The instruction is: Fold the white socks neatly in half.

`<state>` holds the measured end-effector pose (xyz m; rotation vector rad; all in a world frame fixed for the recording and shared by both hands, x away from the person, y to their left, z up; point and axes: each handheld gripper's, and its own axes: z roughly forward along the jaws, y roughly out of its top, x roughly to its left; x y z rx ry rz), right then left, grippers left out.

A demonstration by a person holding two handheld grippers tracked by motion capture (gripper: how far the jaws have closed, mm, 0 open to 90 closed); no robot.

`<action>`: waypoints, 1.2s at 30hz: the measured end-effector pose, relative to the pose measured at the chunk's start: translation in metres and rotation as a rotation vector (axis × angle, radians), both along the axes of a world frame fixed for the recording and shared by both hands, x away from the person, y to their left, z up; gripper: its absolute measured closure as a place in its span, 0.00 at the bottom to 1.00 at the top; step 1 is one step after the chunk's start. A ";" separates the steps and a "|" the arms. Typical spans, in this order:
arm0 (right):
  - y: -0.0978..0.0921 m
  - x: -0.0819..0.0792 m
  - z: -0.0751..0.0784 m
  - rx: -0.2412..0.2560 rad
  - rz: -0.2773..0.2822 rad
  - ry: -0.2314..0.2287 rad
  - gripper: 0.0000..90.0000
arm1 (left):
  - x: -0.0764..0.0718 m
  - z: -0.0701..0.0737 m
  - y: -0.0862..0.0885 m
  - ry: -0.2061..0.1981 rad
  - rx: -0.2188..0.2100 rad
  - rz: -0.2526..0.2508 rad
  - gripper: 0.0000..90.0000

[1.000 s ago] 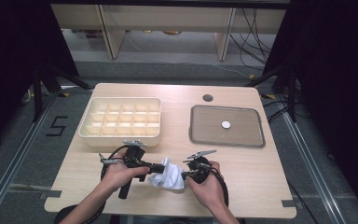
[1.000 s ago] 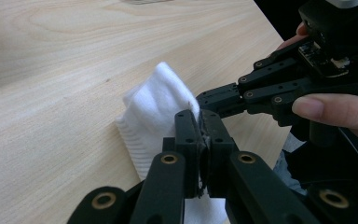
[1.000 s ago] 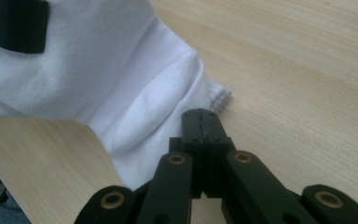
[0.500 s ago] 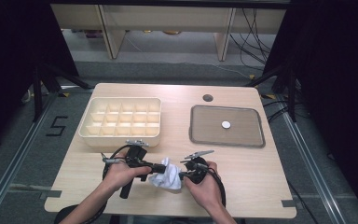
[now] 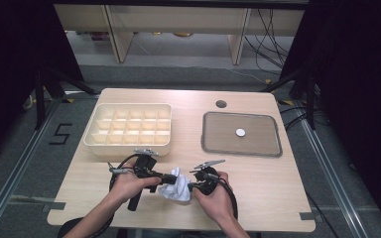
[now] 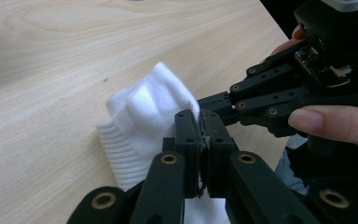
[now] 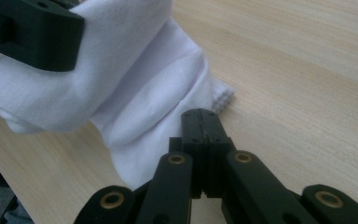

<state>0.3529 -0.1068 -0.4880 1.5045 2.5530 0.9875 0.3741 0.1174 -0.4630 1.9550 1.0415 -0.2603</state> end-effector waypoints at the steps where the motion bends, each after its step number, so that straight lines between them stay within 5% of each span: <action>1: 0.001 -0.001 0.000 0.007 -0.008 -0.013 1.00 | 0.000 0.000 0.000 -0.001 0.000 0.001 0.96; 8: 0.003 0.000 -0.001 0.014 -0.011 -0.008 1.00 | -0.001 0.001 0.000 -0.004 0.030 0.001 0.96; 21: 0.009 -0.002 -0.006 0.022 -0.003 -0.002 1.00 | -0.002 -0.003 -0.003 -0.013 0.011 0.011 0.96; 25: 0.011 -0.001 -0.007 0.026 0.010 -0.009 1.00 | -0.002 -0.002 -0.002 -0.007 0.051 0.005 0.96; 27: 0.012 -0.002 -0.006 0.030 0.002 0.014 1.00 | -0.002 -0.003 -0.003 -0.003 0.045 0.003 0.96; 30: 0.013 -0.002 -0.007 0.028 0.015 -0.010 1.00 | -0.002 -0.004 -0.005 -0.006 0.036 0.002 0.96; 32: 0.015 -0.003 -0.006 0.031 -0.001 0.024 1.00 | -0.002 -0.006 -0.005 0.004 0.015 -0.013 0.96; 36: 0.016 -0.003 -0.007 0.036 0.015 -0.003 1.00 | -0.002 -0.007 -0.006 -0.003 0.022 0.006 0.96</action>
